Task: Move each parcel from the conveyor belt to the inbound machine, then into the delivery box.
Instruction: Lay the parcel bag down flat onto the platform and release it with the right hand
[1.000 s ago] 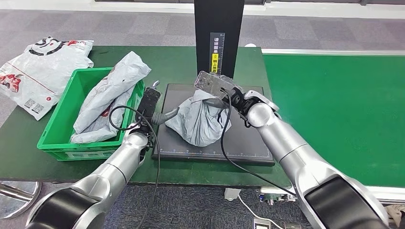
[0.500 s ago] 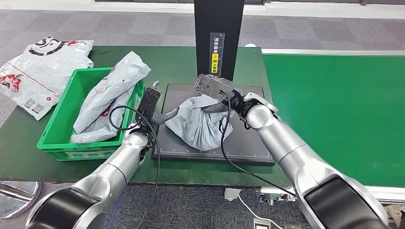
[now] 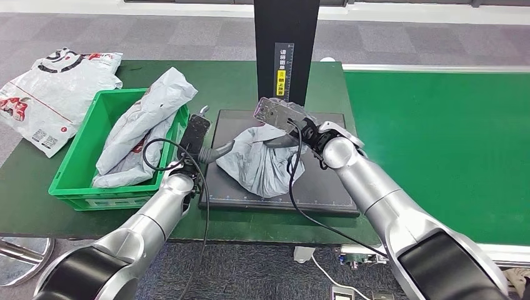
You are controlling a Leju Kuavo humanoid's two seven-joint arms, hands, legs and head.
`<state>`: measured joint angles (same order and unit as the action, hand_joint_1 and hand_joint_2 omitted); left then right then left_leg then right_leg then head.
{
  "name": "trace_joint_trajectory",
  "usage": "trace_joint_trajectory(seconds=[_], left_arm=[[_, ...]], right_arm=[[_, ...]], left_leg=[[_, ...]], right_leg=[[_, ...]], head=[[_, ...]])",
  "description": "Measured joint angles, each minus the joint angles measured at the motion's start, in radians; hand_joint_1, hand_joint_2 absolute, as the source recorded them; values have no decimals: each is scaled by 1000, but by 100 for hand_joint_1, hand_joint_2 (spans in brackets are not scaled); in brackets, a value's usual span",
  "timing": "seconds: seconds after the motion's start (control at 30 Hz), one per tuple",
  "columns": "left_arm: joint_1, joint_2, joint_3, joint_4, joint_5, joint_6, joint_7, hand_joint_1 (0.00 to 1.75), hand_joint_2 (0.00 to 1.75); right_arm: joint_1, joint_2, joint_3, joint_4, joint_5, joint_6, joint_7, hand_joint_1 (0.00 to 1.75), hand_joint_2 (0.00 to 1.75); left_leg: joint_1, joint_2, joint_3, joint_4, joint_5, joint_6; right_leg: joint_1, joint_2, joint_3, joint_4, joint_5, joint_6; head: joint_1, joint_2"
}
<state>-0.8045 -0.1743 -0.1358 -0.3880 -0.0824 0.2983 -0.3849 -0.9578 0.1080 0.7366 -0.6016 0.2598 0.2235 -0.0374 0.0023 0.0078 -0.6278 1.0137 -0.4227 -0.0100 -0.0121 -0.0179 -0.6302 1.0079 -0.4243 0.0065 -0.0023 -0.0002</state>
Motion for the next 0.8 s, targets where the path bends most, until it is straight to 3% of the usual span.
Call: trace_joint_trajectory(seconds=[0.8], left_arm=[[0, 0, 0, 0, 0, 0, 0, 0, 175]], right_arm=[[0, 0, 1, 5, 0, 0, 0, 16, 175]], left_leg=[[0, 0, 0, 0, 0, 0]], right_leg=[[0, 0, 0, 0, 0, 0]], head=[[0, 0]])
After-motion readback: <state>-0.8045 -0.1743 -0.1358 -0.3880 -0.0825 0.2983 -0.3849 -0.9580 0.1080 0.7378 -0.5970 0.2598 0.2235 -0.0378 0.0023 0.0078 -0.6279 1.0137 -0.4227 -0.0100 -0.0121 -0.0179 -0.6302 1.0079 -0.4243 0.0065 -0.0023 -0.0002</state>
